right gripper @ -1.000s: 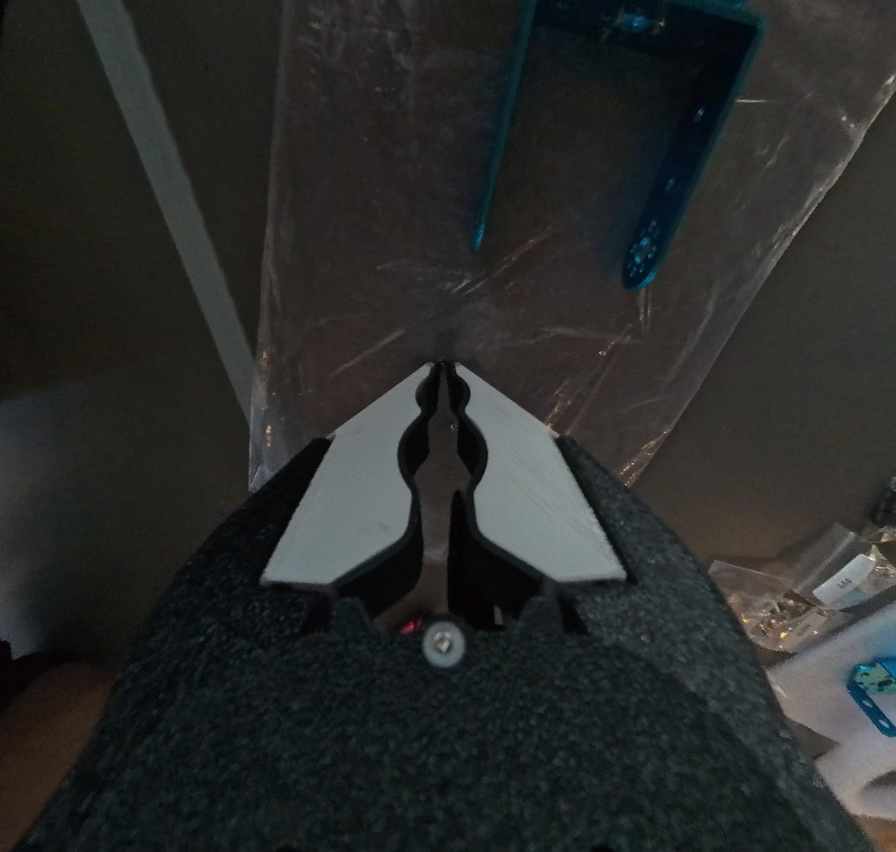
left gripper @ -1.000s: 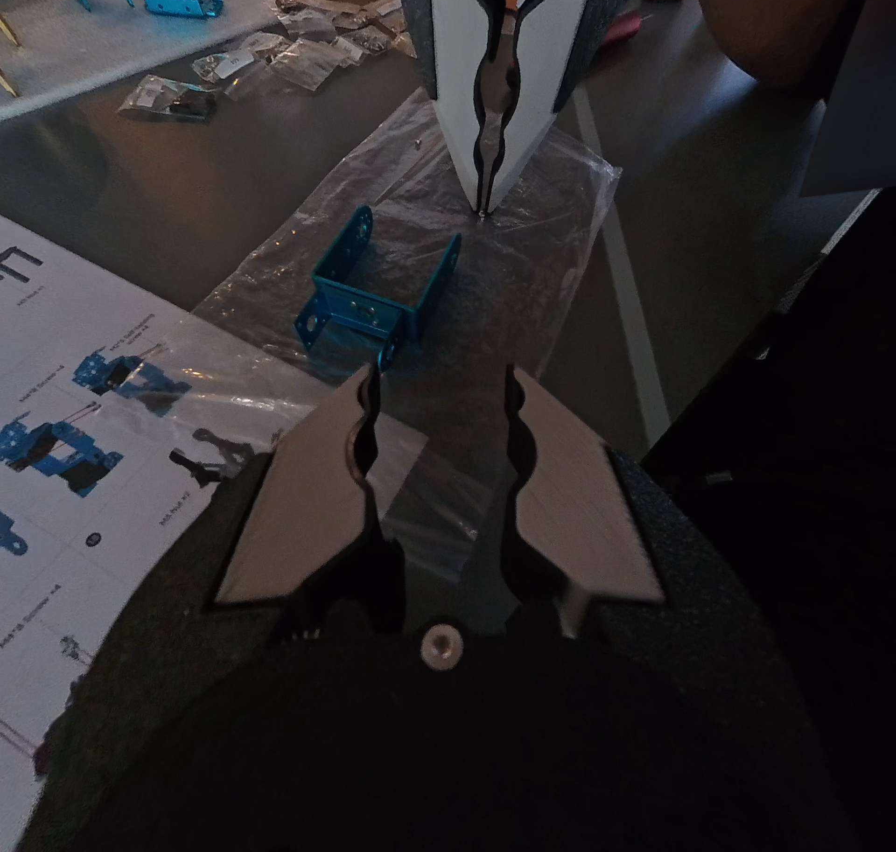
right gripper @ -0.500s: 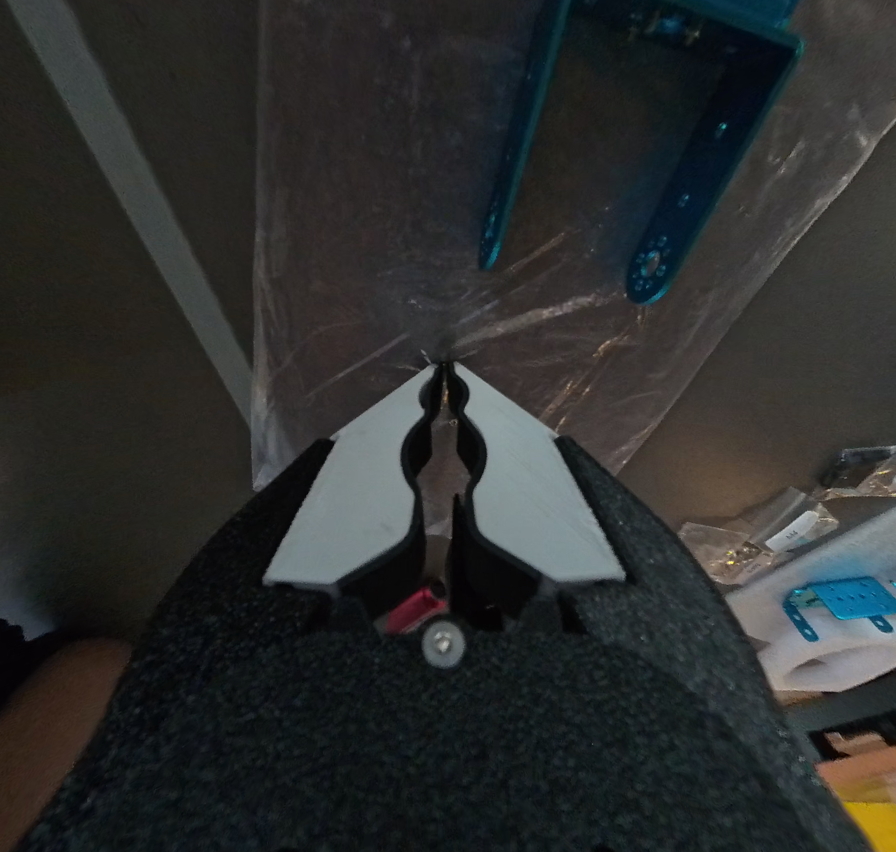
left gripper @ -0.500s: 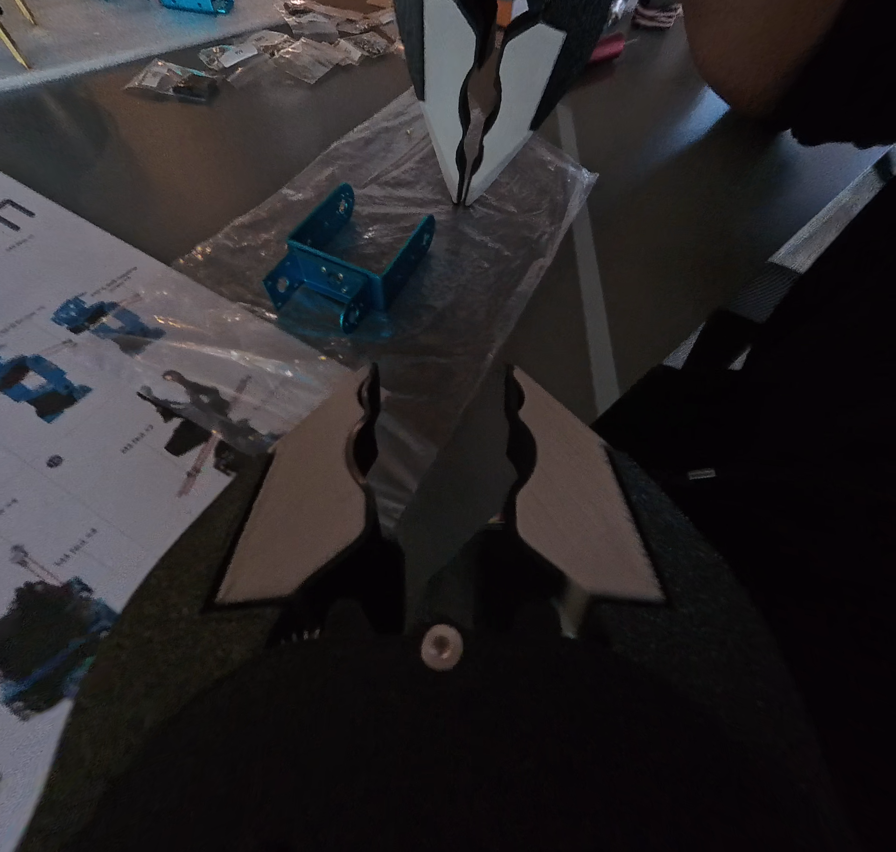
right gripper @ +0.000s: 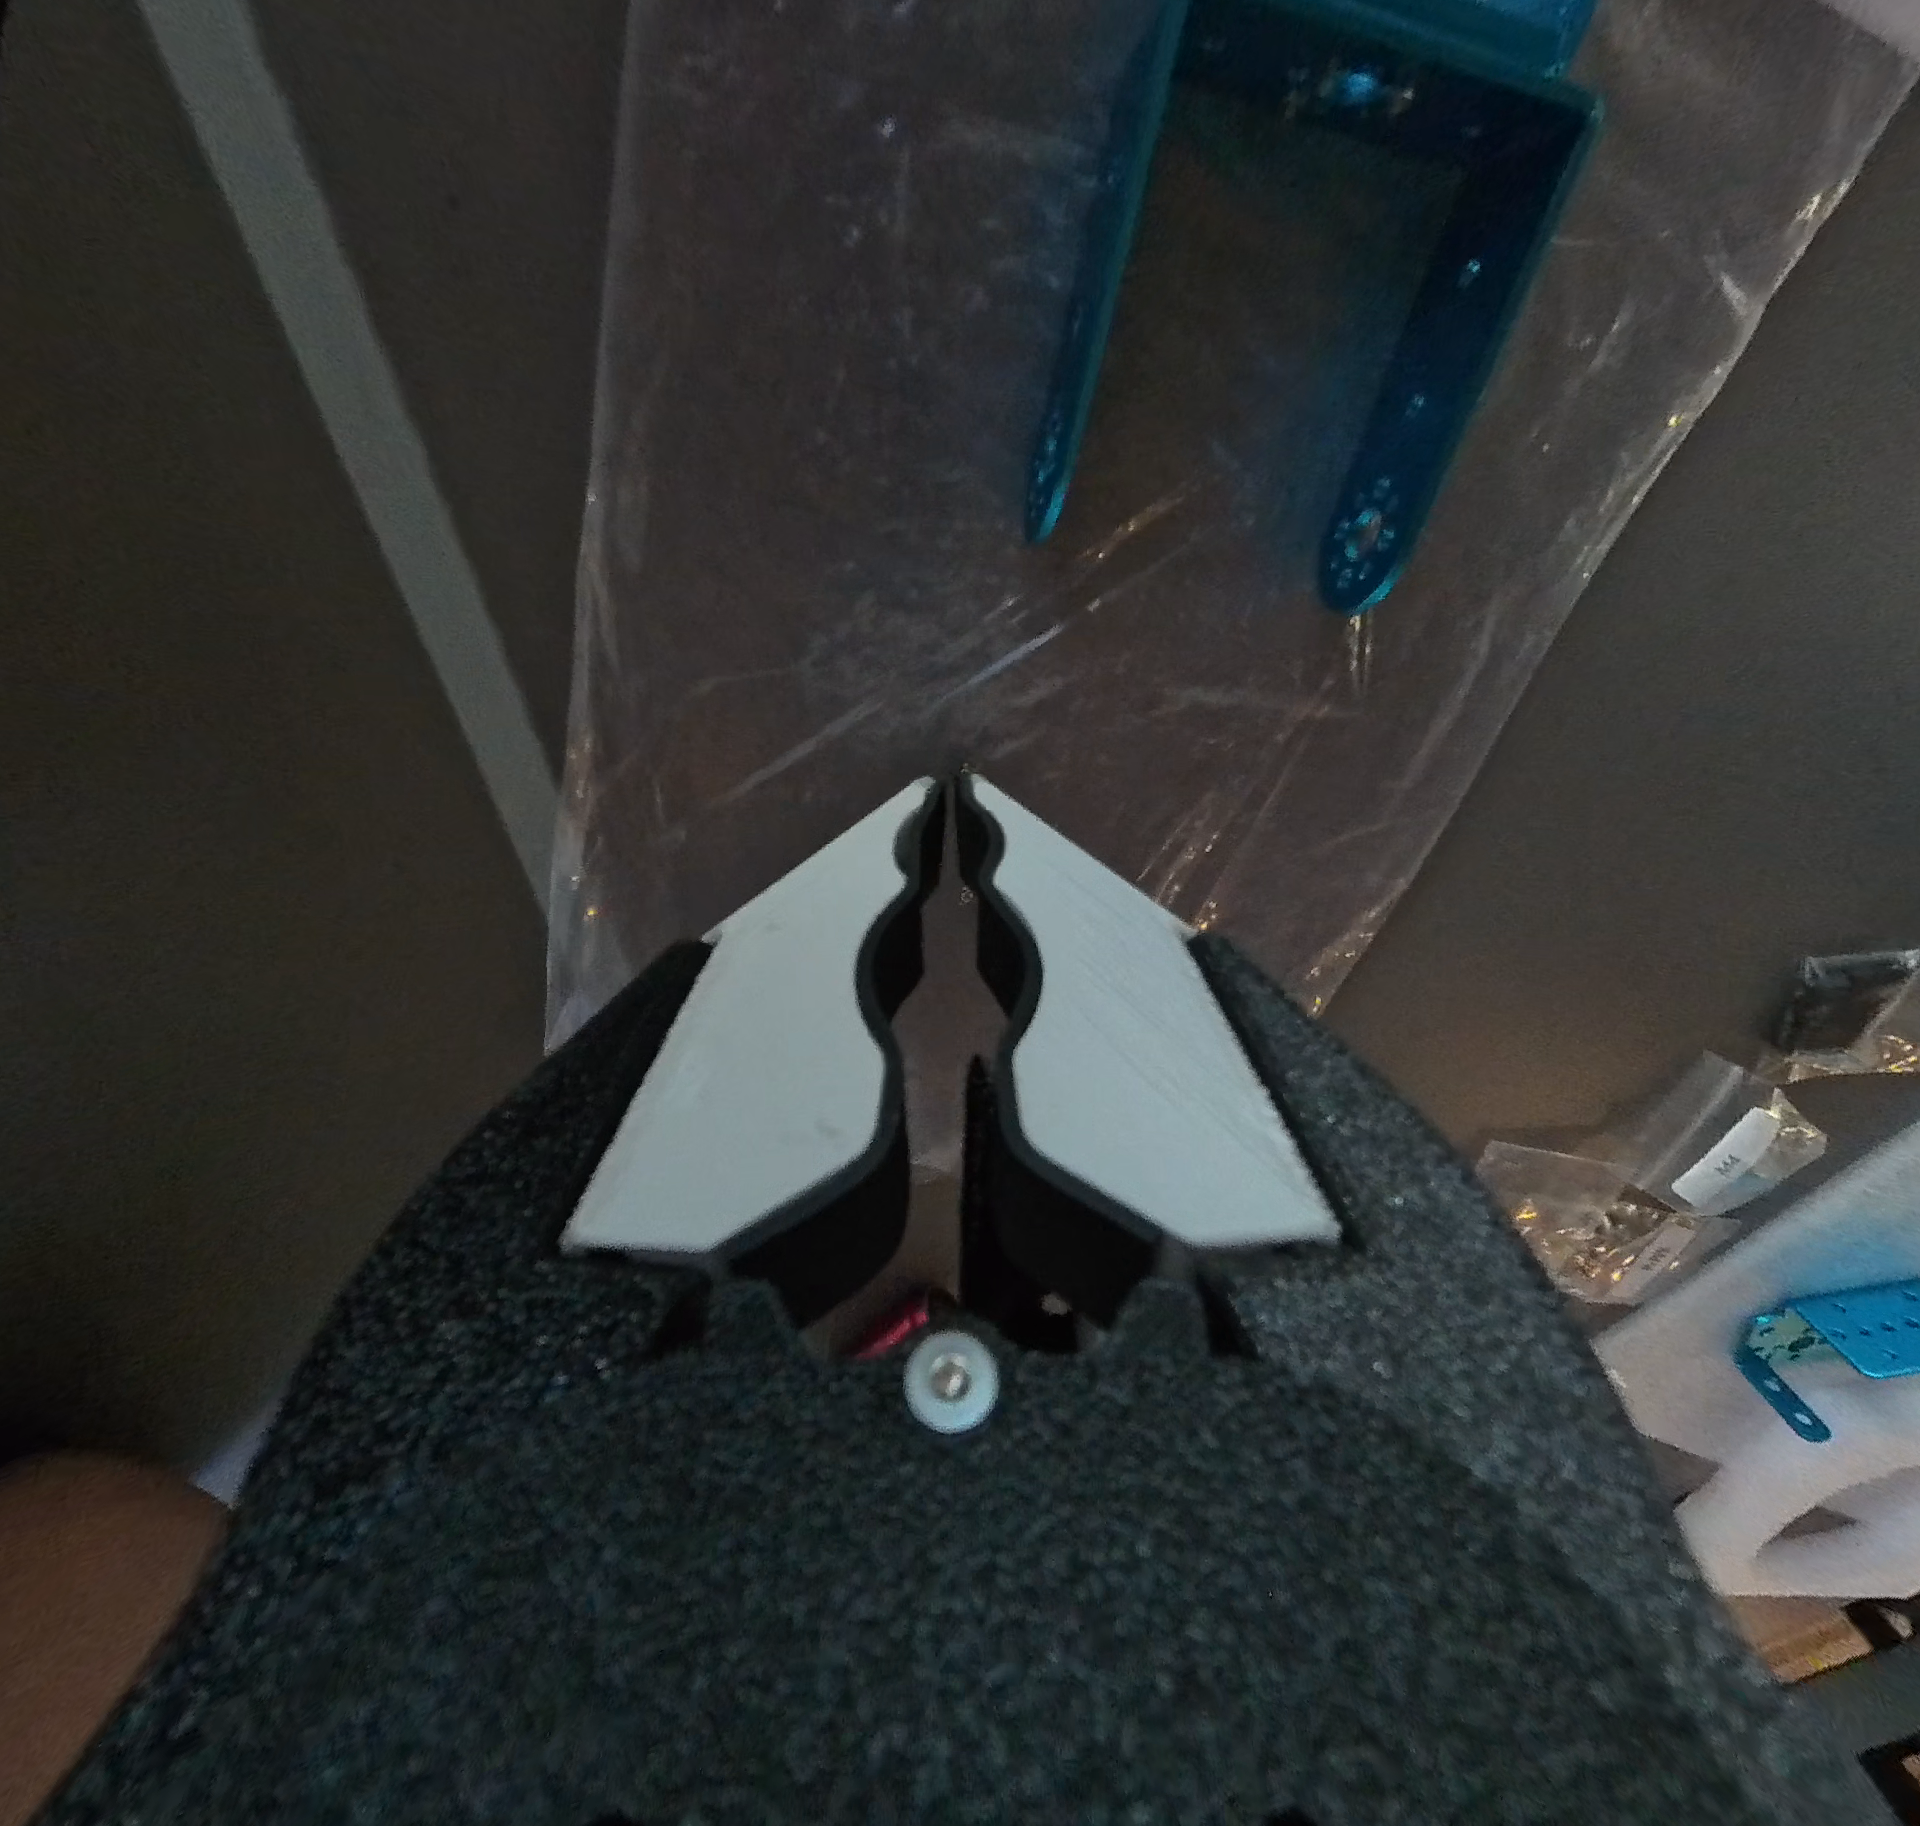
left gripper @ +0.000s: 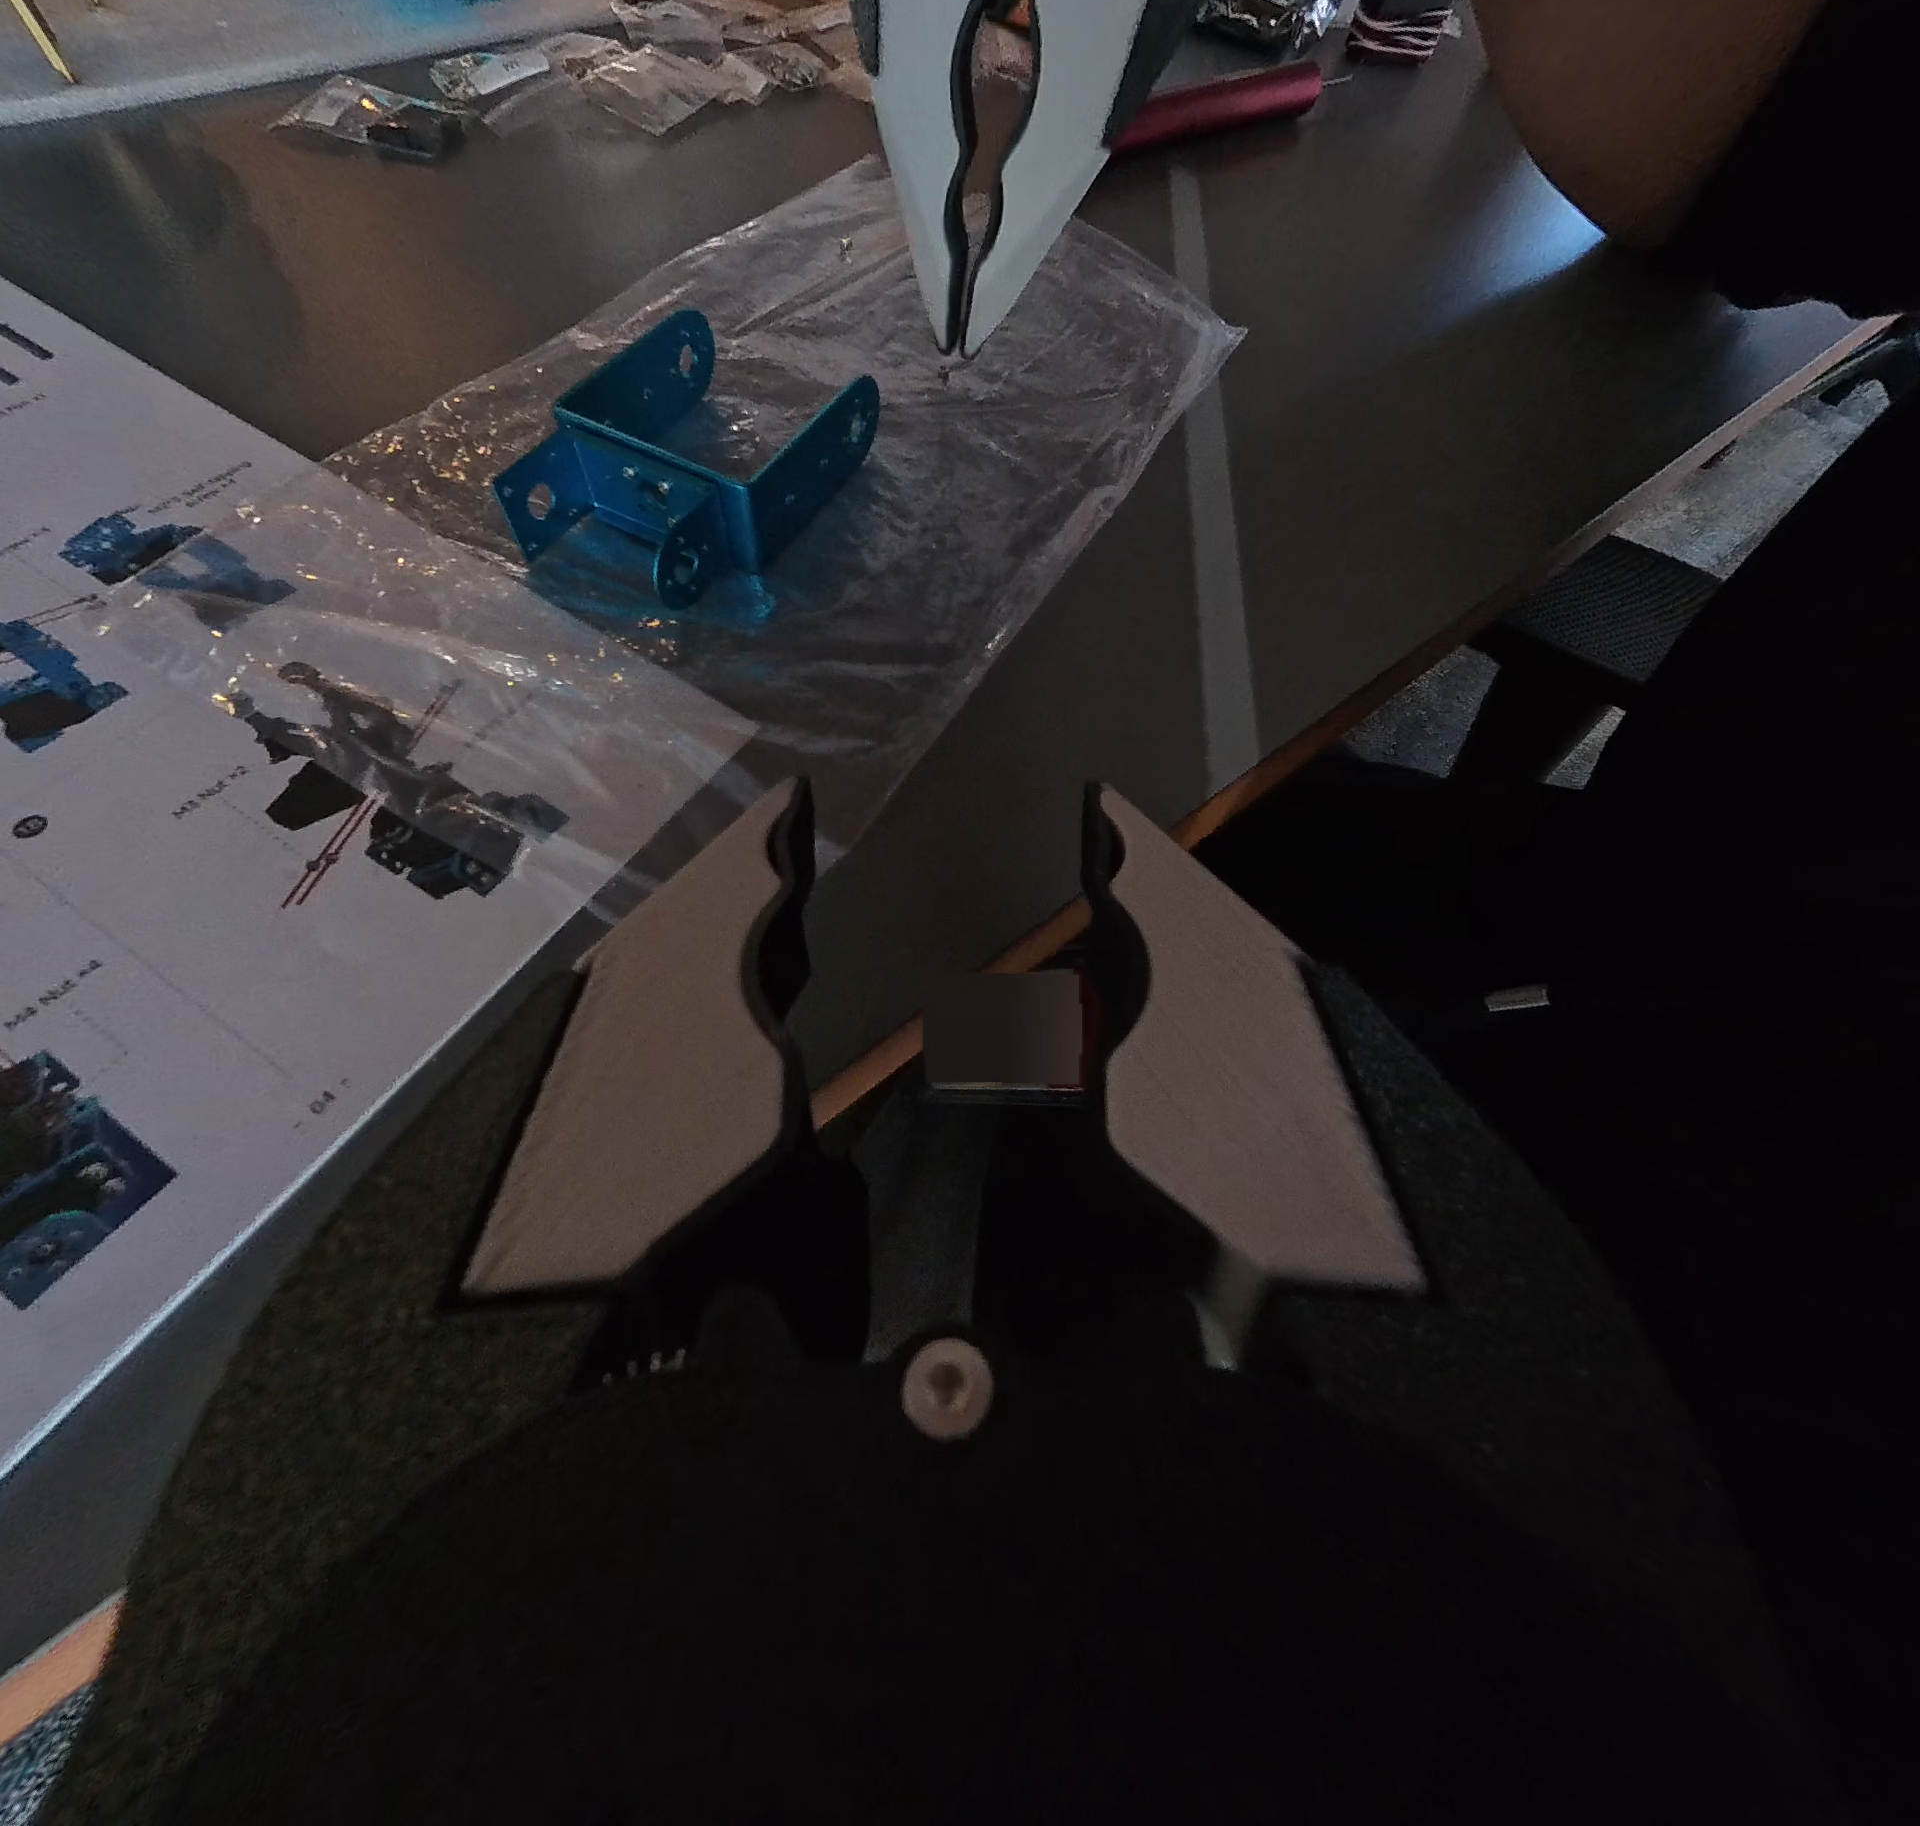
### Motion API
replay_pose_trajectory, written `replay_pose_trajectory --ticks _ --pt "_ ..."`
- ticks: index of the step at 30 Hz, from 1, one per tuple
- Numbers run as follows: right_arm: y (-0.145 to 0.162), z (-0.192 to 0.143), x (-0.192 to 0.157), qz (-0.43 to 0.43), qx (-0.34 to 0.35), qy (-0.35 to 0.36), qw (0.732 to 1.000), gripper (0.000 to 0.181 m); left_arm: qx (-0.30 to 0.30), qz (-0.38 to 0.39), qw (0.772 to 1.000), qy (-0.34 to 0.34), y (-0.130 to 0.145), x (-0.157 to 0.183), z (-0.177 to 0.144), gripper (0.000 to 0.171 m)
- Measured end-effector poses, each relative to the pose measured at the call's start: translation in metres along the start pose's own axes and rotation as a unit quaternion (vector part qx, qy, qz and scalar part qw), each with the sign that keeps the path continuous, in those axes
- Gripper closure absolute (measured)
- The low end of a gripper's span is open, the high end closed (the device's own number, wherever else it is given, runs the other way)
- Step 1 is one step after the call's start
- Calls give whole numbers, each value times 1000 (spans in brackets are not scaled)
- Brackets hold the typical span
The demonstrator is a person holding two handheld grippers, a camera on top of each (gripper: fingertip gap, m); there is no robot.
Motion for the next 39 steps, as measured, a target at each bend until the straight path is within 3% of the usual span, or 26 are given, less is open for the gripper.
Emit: replay_pose_trajectory --ticks 14,22,27,36,39 --pt "-1 6 4 0 -8 -20 1000 178 -3 5 1000 -7 4 -1 -4 121" --pt "-5 5 10 2 -28 -84 996 179 -14 18 1000 -5 -3 -2 -1 121" --pt "-4 5 7 -38 -30 -58 997 180 -7 12 1000 -6 -6 -1 1 121" --pt "0 -12 11 -68 97 -42 992 181 -8 18 1000 -2 -12 -4 4 121" --pt "7 -11 14 -50 82 -46 994 181 -8 17 1000 0 -13 -6 7 121"
Point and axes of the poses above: each gripper's, where its closed fingertips meet, z out along the fingers, y out of its underside, x = y × z across the jaws, the point moved 5 cm from there along -z, back along the fingers, and after that the axes turned 14 degrees about -y, right-handed, at the moved point
